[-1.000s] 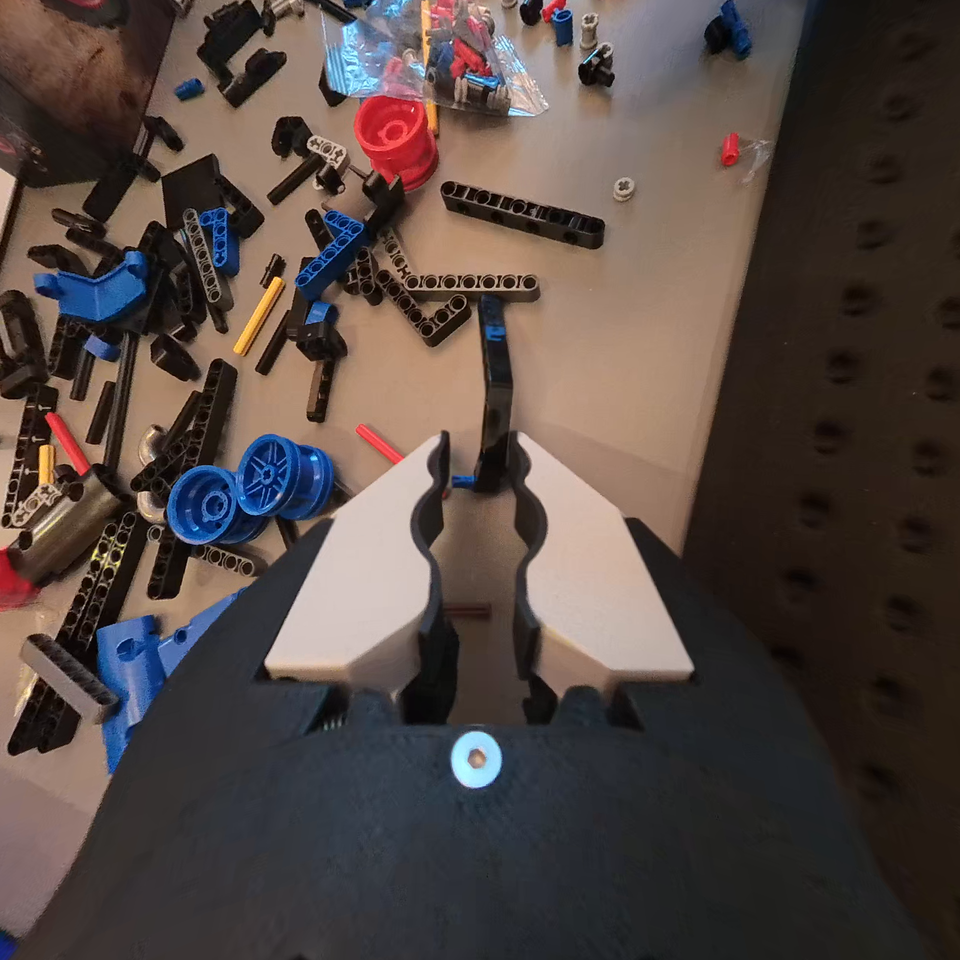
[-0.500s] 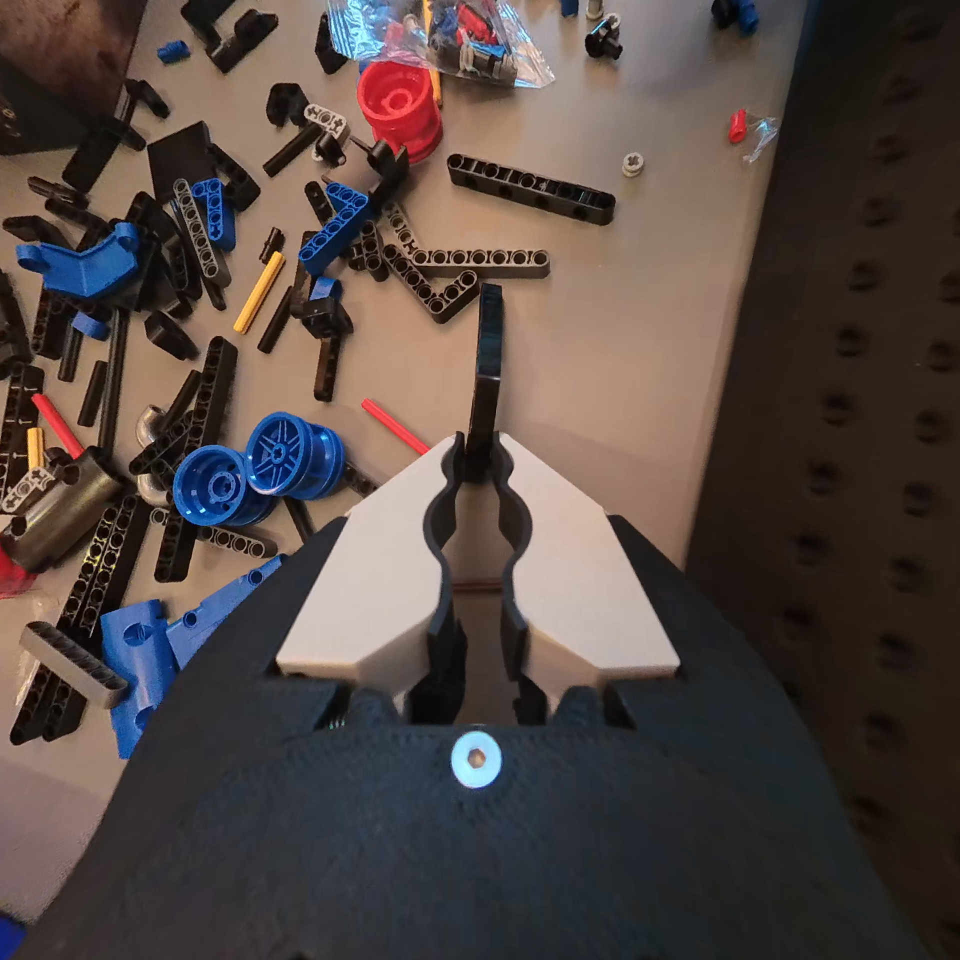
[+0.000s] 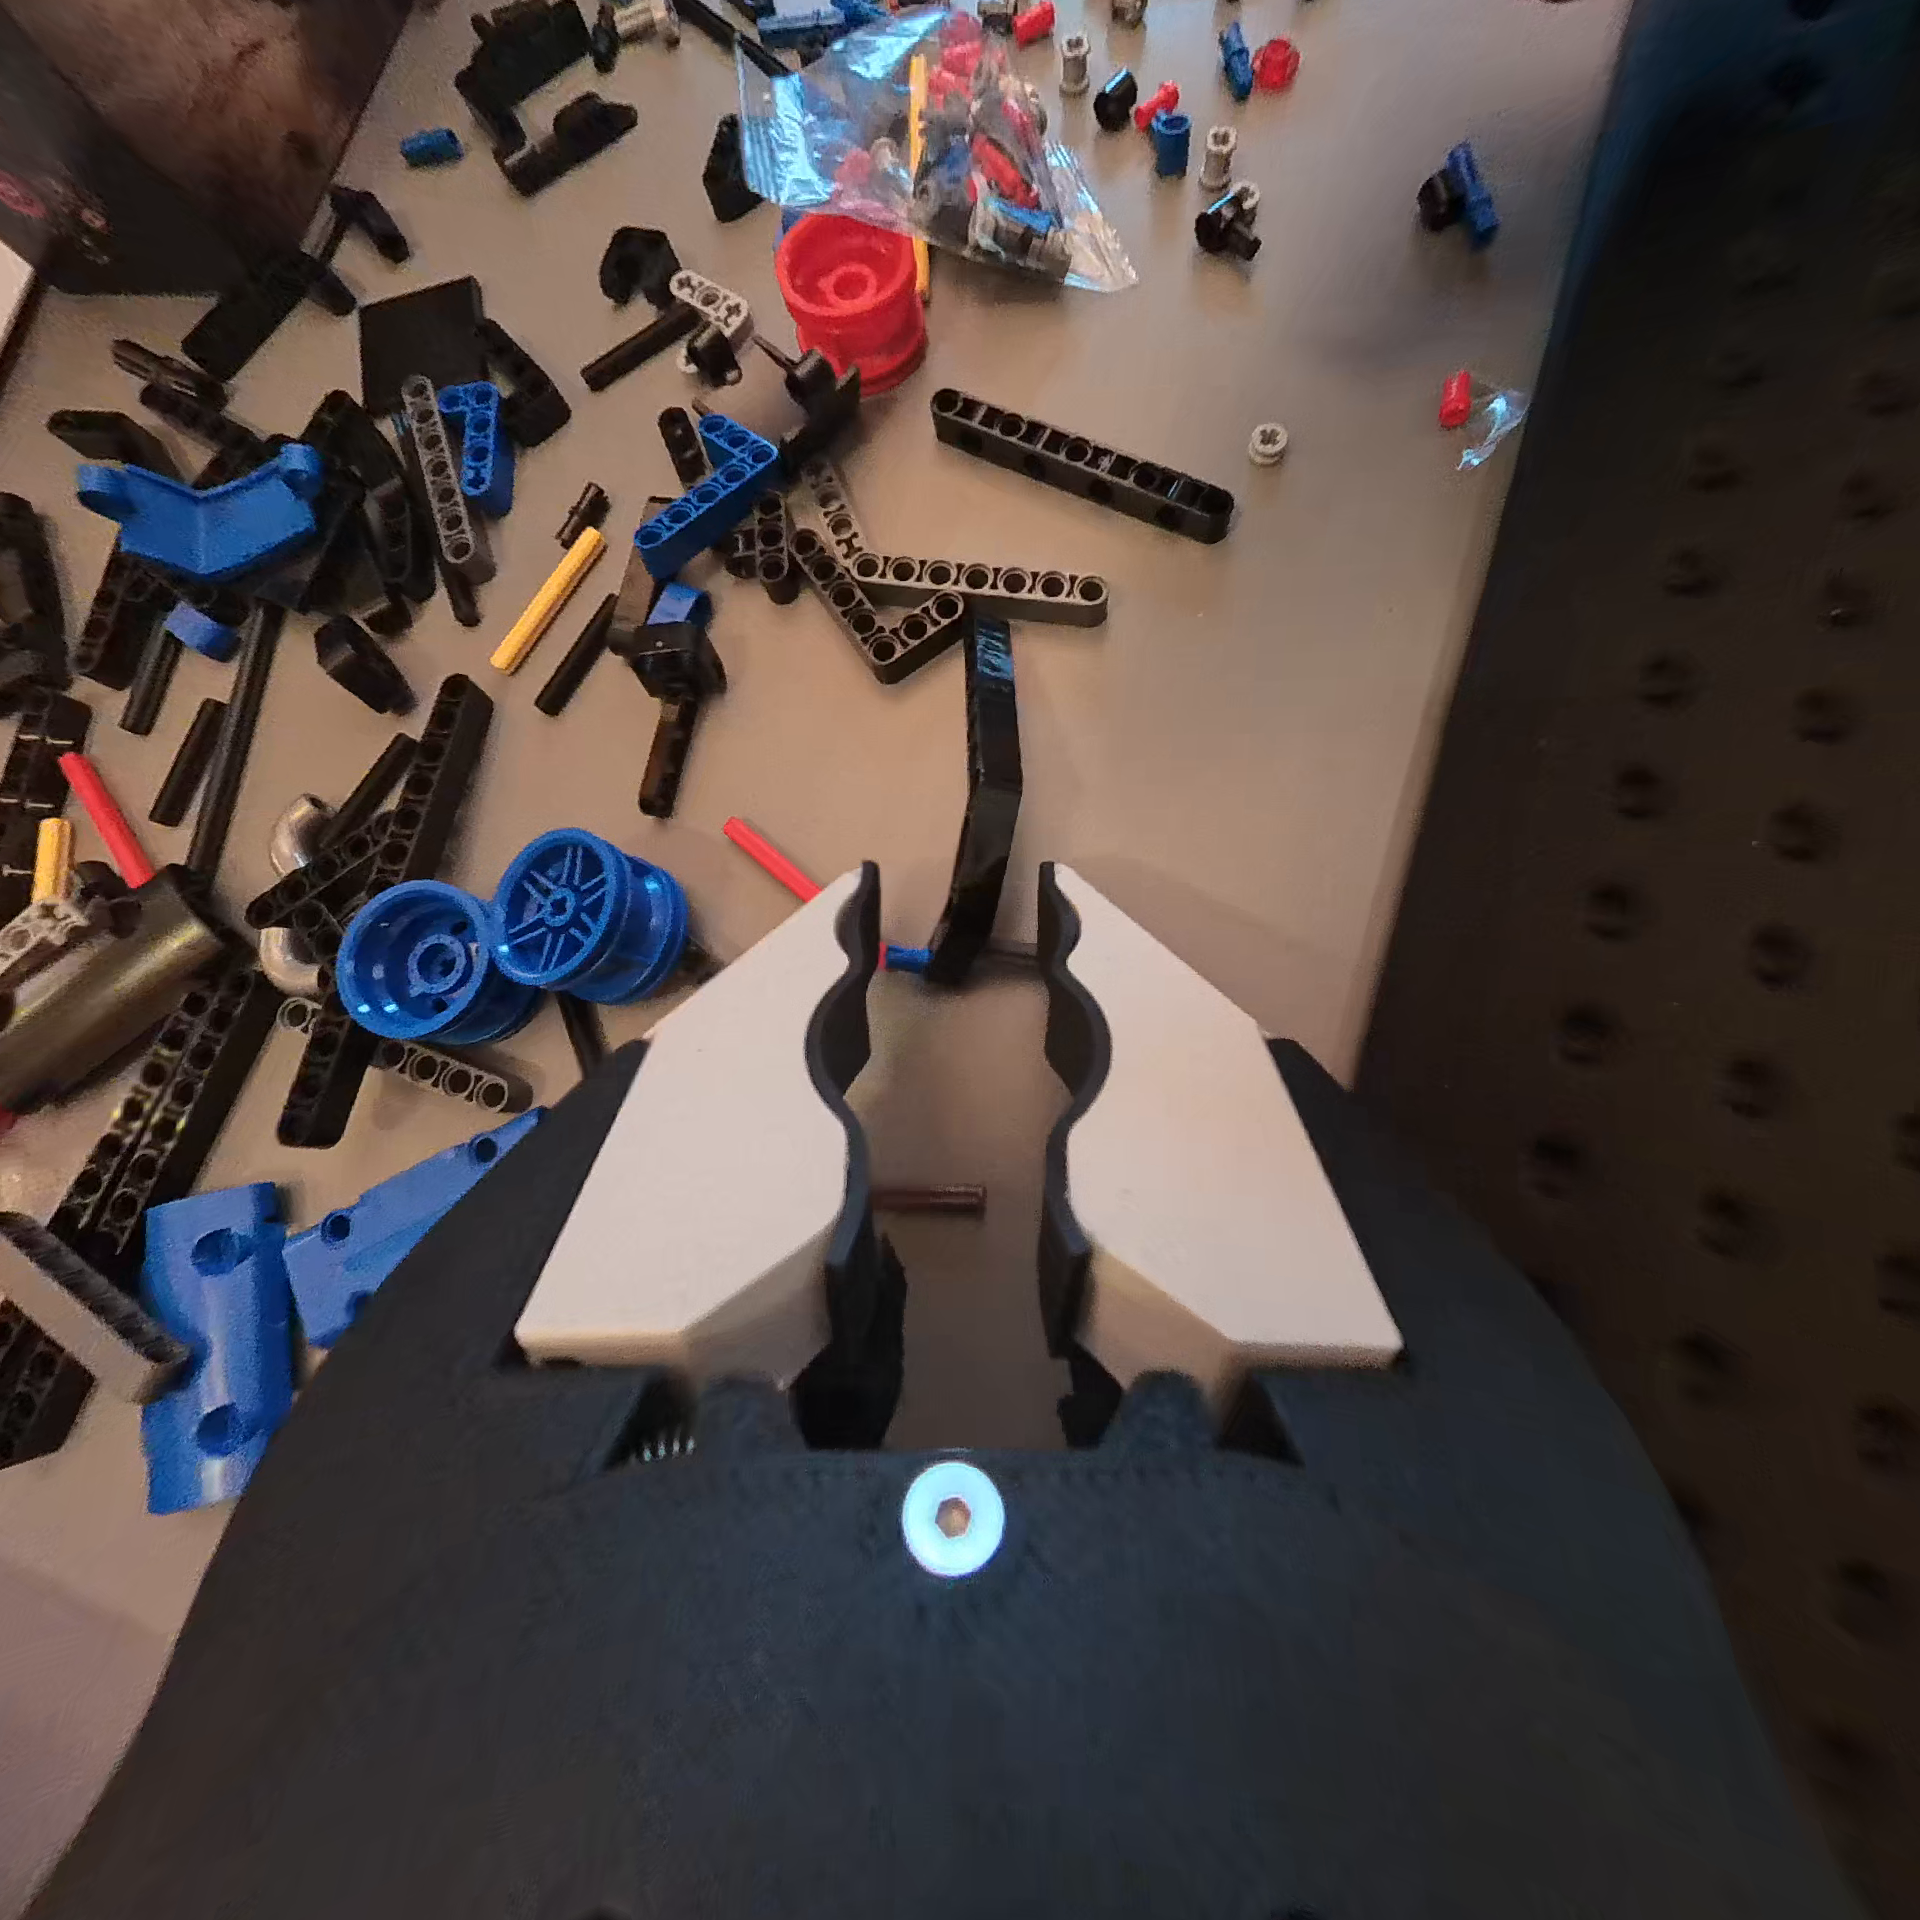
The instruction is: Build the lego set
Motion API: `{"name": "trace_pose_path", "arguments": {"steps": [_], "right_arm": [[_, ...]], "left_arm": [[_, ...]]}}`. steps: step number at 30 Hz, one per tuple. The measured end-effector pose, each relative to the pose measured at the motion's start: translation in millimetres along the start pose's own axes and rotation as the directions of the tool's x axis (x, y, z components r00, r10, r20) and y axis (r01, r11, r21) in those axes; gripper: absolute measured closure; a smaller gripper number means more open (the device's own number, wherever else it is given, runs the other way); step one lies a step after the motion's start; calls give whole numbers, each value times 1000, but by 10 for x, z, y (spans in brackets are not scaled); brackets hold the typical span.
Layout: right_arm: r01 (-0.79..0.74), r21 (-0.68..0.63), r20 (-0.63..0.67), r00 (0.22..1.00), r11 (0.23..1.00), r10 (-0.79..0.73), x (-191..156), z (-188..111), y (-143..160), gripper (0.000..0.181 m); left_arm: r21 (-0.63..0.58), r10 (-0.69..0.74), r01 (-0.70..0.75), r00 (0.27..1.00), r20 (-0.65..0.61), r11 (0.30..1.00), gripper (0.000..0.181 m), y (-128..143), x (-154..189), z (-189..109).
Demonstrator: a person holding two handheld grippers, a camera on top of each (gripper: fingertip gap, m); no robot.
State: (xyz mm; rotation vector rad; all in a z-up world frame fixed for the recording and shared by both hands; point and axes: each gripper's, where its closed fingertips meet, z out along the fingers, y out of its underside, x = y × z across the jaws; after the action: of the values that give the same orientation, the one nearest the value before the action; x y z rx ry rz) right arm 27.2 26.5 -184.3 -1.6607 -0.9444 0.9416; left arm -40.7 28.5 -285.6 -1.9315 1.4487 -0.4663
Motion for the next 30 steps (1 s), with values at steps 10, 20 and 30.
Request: {"name": "trace_pose_path", "arguments": {"steps": [10, 20, 30], "right_arm": [[226, -109, -80, 969, 968, -235, -118, 71, 66, 176], [281, -178, -49, 955, 943, -294, -231, 176, 249, 176], [284, -195, -28, 955, 939, -295, -261, 249, 335, 176]], "left_arm": [[-23, 87, -88, 996, -22, 996, 154, 126, -37, -159], [-19, 235, -236, 971, -46, 972, 152, 208, 13, -133], [-12, 313, -314, 948, -51, 949, 167, 115, -23, -8]]}}
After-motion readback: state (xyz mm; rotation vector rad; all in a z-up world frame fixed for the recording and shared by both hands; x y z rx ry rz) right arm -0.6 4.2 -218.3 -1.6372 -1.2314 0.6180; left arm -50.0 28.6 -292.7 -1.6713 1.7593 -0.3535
